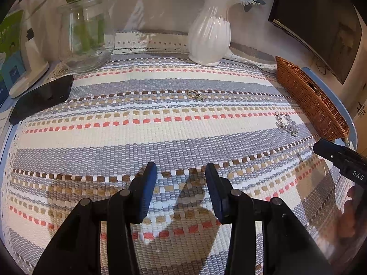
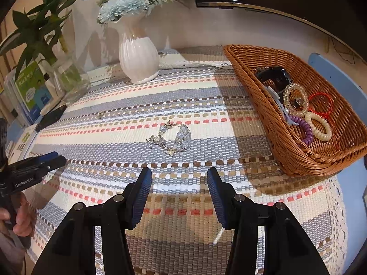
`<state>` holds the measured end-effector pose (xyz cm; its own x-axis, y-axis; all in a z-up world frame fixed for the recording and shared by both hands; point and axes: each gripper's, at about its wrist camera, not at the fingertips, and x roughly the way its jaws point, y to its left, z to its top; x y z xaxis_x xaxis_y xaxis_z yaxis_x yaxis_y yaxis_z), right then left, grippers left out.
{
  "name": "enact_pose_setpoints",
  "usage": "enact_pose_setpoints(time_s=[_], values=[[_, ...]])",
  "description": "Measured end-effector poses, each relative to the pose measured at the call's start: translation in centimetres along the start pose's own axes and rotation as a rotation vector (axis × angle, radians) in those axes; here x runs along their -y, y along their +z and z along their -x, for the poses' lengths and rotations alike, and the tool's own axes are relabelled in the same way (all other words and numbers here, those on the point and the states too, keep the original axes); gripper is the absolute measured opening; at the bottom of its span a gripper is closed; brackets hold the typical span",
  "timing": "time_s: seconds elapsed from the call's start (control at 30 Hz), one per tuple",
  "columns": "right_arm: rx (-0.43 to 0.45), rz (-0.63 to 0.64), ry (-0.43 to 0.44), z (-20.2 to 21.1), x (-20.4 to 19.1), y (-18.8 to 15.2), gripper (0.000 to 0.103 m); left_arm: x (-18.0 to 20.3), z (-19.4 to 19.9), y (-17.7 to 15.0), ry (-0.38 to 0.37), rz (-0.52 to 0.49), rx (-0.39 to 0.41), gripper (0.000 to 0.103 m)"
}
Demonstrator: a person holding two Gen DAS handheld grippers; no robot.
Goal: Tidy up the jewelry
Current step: 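Move both grippers back to the small silver ring and silver chain bracelet, then grasp the small silver ring with the left gripper while the right gripper grasps the silver chain bracelet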
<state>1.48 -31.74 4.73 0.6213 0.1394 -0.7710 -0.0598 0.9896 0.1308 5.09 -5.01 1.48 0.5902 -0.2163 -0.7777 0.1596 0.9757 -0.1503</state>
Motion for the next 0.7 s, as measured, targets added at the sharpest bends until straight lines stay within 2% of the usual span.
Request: enact_pose_setpoints(time_s=[0.33,0.43,0.53,0.7], values=[[-0.005,0.004,-0.018,-0.1,0.1,0.0,0.051,0.1,0.0,0.2,-0.007,-0.006,-0.018,0.044],[-0.023,0.008,-0.024,-0.4,0.0,0.0,0.051,0.4,-0.2,1.6,-0.103,0.002,-0.066,0.044],[-0.036,0.011,-0.031,-0.7,0.0,0.1,0.051,1.2,-0.1,3.6,-0.146,-0.007,-0.059,0.044],[-0.037,0.000,-0.023,-0.6,0.3,0.1,0.051,2.8,-2.6,6.8,-0.127,-0.055,-0.055,0.044]])
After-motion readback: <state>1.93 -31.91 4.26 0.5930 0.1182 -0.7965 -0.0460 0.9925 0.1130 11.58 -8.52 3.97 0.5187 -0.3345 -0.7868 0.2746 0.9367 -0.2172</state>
